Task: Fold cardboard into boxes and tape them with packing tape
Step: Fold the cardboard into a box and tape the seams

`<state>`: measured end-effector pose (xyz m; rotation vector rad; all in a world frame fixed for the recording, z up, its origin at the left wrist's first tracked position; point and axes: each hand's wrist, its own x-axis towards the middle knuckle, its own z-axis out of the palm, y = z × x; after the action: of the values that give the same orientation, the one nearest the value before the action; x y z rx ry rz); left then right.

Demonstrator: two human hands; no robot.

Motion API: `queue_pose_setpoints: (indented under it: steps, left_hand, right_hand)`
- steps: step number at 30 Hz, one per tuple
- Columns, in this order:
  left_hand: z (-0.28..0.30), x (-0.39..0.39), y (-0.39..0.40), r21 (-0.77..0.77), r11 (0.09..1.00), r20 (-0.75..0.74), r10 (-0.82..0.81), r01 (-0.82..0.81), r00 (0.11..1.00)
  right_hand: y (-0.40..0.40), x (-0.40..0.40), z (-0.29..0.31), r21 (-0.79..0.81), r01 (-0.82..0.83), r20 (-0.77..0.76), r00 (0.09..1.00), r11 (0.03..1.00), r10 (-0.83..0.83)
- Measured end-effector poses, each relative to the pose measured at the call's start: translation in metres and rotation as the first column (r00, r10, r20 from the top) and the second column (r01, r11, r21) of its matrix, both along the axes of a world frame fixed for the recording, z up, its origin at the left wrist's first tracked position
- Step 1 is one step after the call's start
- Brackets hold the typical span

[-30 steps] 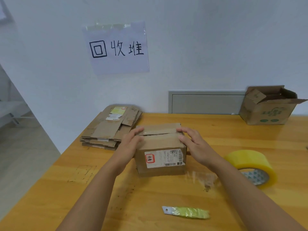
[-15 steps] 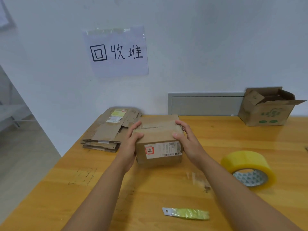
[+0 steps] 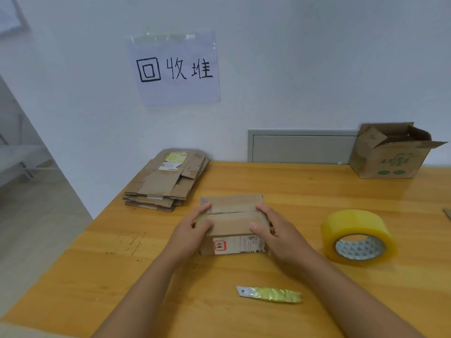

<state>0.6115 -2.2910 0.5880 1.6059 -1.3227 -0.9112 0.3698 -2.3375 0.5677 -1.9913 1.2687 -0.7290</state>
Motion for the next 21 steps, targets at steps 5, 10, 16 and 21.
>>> queue_pose_setpoints:
  steps: [5,10,16,21]
  left_hand:
    - [-0.007,0.007,-0.003,-0.115,0.993,0.332,0.068,-0.031,0.941]
    - [0.001,-0.005,-0.005,-0.185,0.963,0.807,0.034,0.198,0.590]
    - [-0.017,-0.017,-0.007,-0.193,0.952,0.852,0.042,0.239,0.522]
    - [-0.018,-0.005,-0.021,-0.195,0.943,0.889,0.055,0.268,0.454]
  right_hand:
    - [0.002,0.003,0.004,-0.022,0.027,-0.195,0.980,0.999,-0.031]
    - [-0.002,0.007,0.016,-0.105,-0.028,-0.438,0.899,0.994,-0.021]
    - [0.004,0.022,0.026,-0.261,-0.213,-0.600,0.800,0.941,0.014]
    - [-0.008,0.027,0.022,-0.203,-0.226,-0.559,0.826,0.953,0.077]
